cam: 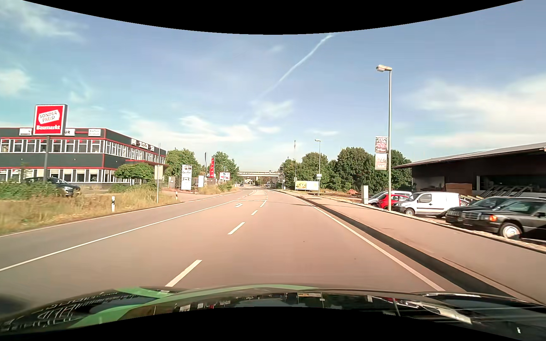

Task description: Follow the waypoints while adhering to traffic rules and regulations

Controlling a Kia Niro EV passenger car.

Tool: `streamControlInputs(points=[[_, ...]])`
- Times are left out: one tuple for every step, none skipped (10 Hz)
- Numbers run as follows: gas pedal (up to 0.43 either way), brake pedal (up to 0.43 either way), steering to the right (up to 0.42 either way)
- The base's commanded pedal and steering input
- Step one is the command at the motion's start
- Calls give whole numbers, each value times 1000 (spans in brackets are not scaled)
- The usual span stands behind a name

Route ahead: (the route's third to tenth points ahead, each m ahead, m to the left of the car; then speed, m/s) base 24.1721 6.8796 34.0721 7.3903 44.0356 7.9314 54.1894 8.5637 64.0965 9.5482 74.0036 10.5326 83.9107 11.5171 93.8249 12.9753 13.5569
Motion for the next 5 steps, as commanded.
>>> streamControlInputs(points=[[150, 0, -6], [157, 0, -6], [169, 0, -6], [169, 0, -6], [177, 0, -6]])
